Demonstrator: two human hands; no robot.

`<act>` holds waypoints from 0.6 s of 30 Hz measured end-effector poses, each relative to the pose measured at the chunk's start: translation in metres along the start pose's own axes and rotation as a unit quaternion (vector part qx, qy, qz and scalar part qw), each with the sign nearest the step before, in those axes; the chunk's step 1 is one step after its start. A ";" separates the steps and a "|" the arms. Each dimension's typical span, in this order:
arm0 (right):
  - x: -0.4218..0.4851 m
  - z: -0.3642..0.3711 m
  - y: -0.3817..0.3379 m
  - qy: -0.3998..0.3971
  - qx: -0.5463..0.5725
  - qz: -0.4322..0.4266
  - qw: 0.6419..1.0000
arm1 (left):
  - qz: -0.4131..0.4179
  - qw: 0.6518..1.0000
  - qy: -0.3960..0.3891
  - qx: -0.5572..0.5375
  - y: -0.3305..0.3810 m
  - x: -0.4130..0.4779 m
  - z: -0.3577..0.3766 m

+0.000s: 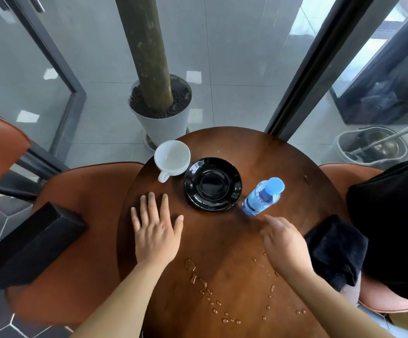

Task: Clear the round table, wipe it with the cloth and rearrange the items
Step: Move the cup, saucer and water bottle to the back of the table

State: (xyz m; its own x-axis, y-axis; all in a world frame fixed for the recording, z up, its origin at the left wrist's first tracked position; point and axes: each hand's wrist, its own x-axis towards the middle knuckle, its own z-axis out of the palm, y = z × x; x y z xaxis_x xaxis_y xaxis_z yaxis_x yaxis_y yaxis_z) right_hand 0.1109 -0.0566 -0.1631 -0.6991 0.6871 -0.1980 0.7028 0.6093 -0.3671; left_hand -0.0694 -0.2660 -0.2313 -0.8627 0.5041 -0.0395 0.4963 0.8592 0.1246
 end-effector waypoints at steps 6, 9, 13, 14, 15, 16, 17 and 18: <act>0.082 -0.053 0.003 0.041 0.065 0.038 0.996 | -0.005 1.000 0.007 0.004 0.001 0.000 0.003; 0.128 -0.061 -0.014 -0.037 0.189 0.067 0.979 | -0.008 1.000 0.011 0.002 0.001 0.000 0.002; 0.164 -0.049 -0.042 -0.175 0.196 0.036 0.964 | -0.014 1.000 0.013 0.009 0.003 0.001 0.001; 0.170 -0.045 -0.047 -0.208 0.158 0.014 0.965 | -0.014 1.000 0.012 0.010 0.003 0.000 0.001; 0.174 -0.042 -0.052 -0.234 0.131 0.001 0.963 | -0.014 1.000 0.012 0.011 0.002 0.000 0.001; 0.178 -0.040 -0.054 -0.252 0.123 -0.003 0.960 | -0.014 1.000 0.013 0.012 0.002 0.000 0.000; 0.181 -0.037 -0.053 -0.263 0.132 0.000 0.956 | -0.014 1.000 0.015 0.012 0.002 0.000 0.000; 0.184 -0.034 -0.052 -0.266 0.146 0.005 0.953 | -0.015 1.000 0.017 0.012 0.002 0.000 0.000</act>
State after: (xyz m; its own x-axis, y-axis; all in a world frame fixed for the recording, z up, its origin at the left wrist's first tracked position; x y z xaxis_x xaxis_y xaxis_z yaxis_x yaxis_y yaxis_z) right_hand -0.0496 0.0519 -0.1493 -0.7151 0.3473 -0.6066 0.6973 0.4150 -0.5844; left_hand -0.0682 -0.2643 -0.2309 -0.8798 0.4752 -0.0089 0.4721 0.8758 0.1002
